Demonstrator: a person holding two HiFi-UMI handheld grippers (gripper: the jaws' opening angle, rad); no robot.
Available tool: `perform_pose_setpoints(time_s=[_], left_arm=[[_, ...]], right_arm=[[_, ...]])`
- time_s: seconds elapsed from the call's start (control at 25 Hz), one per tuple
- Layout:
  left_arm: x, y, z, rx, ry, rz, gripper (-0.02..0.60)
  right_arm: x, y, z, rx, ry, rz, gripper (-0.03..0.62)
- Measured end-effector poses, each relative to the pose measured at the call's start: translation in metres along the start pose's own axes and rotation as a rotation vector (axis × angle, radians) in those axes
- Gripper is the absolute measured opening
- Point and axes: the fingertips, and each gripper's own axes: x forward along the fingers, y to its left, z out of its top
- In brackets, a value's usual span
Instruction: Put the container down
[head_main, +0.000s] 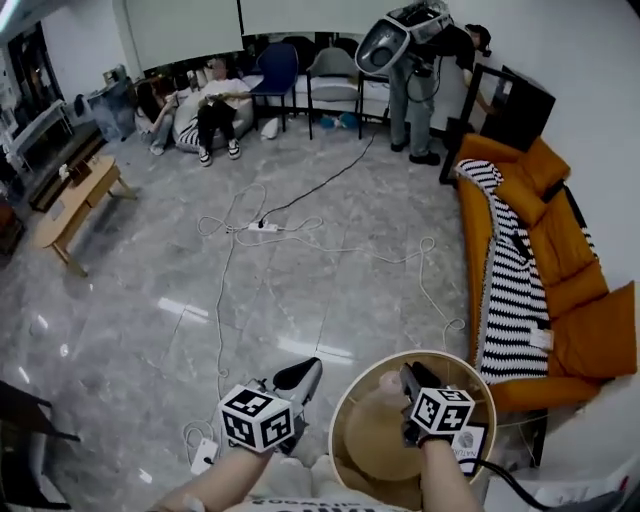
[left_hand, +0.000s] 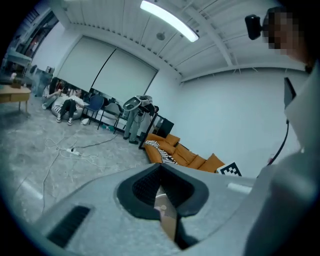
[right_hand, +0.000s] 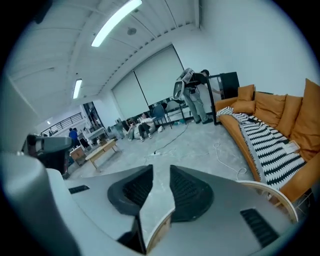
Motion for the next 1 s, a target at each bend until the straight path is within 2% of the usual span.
perform_pose_setpoints(time_s=[0.04, 0.16, 0.28, 0.44, 0.56, 0.68, 1.0], left_arm=[[-0.013, -0.002, 0.014, 0.022, -0.027, 0.002, 0.013], [-0.062, -0.007, 0.057, 0.057, -0.138, -0.001, 0.012], [-0.121, -0.017, 0.093, 0.086, -0.242, -0.02, 0.014], [-0.2, -0.039, 0.122, 0.177, -0.322, -0.033, 0.013], [-0.257, -0.049, 0.133, 0.249, -0.365, -0.008, 0.012], [-0.309, -0.056, 0.135, 0.257, -0.415, 0.016, 0.014], [-0.399, -0.069, 0.113, 0.265, -0.481, 0.055, 0.014]], right_arm=[[-0.007, 0.013, 0.017, -0.006, -0.026, 0.01, 0.082], [-0.035, 0.065, 0.067, -0.043, -0.126, 0.061, 0.074], [-0.076, 0.138, 0.114, -0.085, -0.267, 0.141, 0.058], [-0.141, 0.229, 0.146, -0.15, -0.426, 0.251, 0.046], [-0.179, 0.284, 0.145, -0.194, -0.477, 0.305, 0.04], [-0.204, 0.323, 0.13, -0.246, -0.477, 0.328, 0.029], [-0.25, 0.374, 0.08, -0.305, -0.464, 0.341, 0.017]])
